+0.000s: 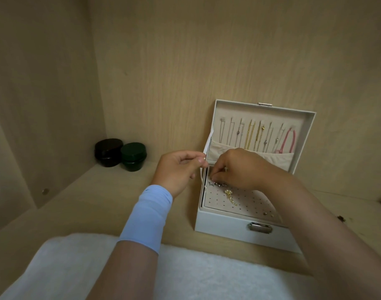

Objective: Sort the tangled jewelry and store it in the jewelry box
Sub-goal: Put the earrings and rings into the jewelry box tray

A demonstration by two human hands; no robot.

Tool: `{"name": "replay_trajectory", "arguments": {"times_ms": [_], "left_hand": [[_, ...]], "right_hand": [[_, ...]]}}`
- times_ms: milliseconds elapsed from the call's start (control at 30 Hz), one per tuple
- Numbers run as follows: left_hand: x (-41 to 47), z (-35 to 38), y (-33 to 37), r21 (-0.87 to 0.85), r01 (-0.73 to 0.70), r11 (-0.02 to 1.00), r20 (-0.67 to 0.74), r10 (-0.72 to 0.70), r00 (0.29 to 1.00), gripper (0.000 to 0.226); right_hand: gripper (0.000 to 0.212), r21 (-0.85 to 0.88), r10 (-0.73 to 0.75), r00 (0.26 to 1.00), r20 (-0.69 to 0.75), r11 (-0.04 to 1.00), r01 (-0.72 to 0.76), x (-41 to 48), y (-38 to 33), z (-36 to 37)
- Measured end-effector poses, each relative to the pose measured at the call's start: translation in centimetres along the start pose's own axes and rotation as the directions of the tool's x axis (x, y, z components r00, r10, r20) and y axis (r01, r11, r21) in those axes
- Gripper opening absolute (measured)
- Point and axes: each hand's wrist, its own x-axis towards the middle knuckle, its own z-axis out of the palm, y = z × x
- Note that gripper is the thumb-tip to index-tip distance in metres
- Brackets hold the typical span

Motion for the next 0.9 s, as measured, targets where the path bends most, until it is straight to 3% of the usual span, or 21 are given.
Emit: {"name": "replay_trajectory", "arguments": {"times_ms": [133, 200, 333, 467, 567, 700, 767, 900], "left_hand": [[-0.1, 0.3, -0.1, 0.011, 0.0, 1.0, 0.035, 0.0, 0.999, 0.016], [0.1, 0.5, -0.2, 0.015, -0.006, 1.0, 0.048, 0.005, 0.999, 0.017], [0.7, 0.8, 0.0, 0.057, -0.053, 0.997, 0.039, 0.051, 0.998, 0.019], [0.9, 1.3, 0.0, 0.094, -0.094, 0.991, 0.079, 0.087, 0.993, 0.021], [1.2, 1.5, -0.7, 0.24, -0.111, 0.964, 0.087, 0.092, 0.992, 0.016], [1.2, 1.2, -1.4, 0.589, -0.195, 0.784, 0.15, 0.131, 0.98, 0.008], [1.2, 1.3, -1.4, 0.661, -0.206, 0.721, 0.188, 0.107, 0.976, 0.008], [1.2, 1.5, -1.5, 0.696, -0.208, 0.688, 0.2, 0.093, 0.975, 0.01]], "right_hand": [[0.003, 0.284, 0.071, 0.995, -0.074, 0.958, -0.047, -0.3, 0.5, -0.2], [0.008, 0.47, 0.09, 0.985, -0.144, 0.883, -0.012, -0.9, 0.6, -0.9], [0.012, 0.702, 0.041, 0.991, -0.125, 0.71, 0.059, -2.1, 0.2, -2.0], [0.009, 0.695, 0.047, 0.989, -0.139, 0.717, 0.063, -2.0, 1.0, -1.9], [0.006, 0.648, 0.041, 0.993, -0.114, 0.761, 0.043, -1.9, 1.9, -1.6], [0.008, 0.462, 0.062, 0.994, -0.085, 0.887, -0.016, -1.3, 2.7, -0.7], [0.01, 0.399, 0.056, 0.996, -0.062, 0.916, -0.027, -1.0, 2.8, -0.4], [0.011, 0.362, 0.043, 0.998, -0.043, 0.932, -0.025, -0.7, 3.2, 0.1]]}}
